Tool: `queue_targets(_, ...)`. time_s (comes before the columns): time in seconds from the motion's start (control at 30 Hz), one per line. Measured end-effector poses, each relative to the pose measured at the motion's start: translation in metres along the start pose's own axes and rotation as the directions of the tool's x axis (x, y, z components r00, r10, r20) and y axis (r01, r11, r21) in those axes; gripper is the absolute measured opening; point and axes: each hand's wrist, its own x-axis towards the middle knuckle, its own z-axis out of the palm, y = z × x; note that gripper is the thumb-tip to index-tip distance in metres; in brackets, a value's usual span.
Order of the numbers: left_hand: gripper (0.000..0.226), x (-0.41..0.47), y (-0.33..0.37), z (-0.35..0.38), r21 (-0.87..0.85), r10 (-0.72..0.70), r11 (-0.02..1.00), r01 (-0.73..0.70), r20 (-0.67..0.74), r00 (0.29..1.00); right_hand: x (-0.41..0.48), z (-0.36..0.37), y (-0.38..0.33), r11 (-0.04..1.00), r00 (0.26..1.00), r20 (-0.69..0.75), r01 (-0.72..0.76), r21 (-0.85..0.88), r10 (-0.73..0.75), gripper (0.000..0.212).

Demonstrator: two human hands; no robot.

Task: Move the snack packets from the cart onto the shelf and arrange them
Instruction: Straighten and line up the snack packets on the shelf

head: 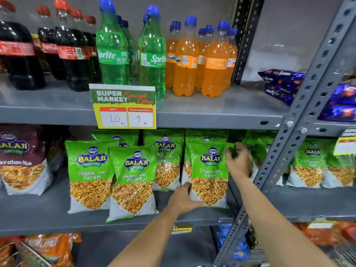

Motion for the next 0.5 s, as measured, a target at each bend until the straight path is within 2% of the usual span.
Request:
queue_targets(0.07, 0.089, 0.001, 0.001, 0.002, 0.014, -0.014, 1.0, 0.014, -0.01, 1.0, 0.014, 0.002, -0.025, 0.961, 0.983, 0.096, 0.174, -0.215, -0.157, 0.044)
queue_targets(0.13, 0.098, 0.004, 0.003, 0.001, 0.019, -0.033, 0.999, 0.033, -0.003, 0.999, 0.024, 0.01, -0.052, 0.867, 0.935, 0.312, 0.291, -0.404, -0.168, 0.049)
queue_targets(0.2, 0.106, 0.006, 0.005, 0.0, 0.02, -0.043, 0.999, 0.043, 0.011, 0.999, 0.03, 0.019, -0.071, 0.831, 0.854, 0.51, 0.353, -0.43, -0.099, 0.052)
queue_targets(0.27, 0.102, 0.007, 0.005, -0.001, 0.018, -0.038, 0.999, 0.037, 0.006, 0.999, 0.034, 0.027, -0.078, 0.813, 0.781, 0.621, 0.402, -0.422, -0.064, 0.052)
queue_targets(0.37, 0.094, 0.006, 0.006, -0.001, 0.02, -0.029, 0.999, 0.029, -0.007, 1.0, 0.034, 0.034, -0.077, 0.823, 0.732, 0.674, 0.438, -0.361, -0.095, 0.036)
queue_targets(0.5, 0.091, 0.007, 0.006, 0.0, -0.027, -0.029, 0.999, 0.028, -0.033, 0.999, 0.034, 0.041, -0.079, 0.844, 0.762, 0.639, 0.408, -0.348, -0.105, 0.033)
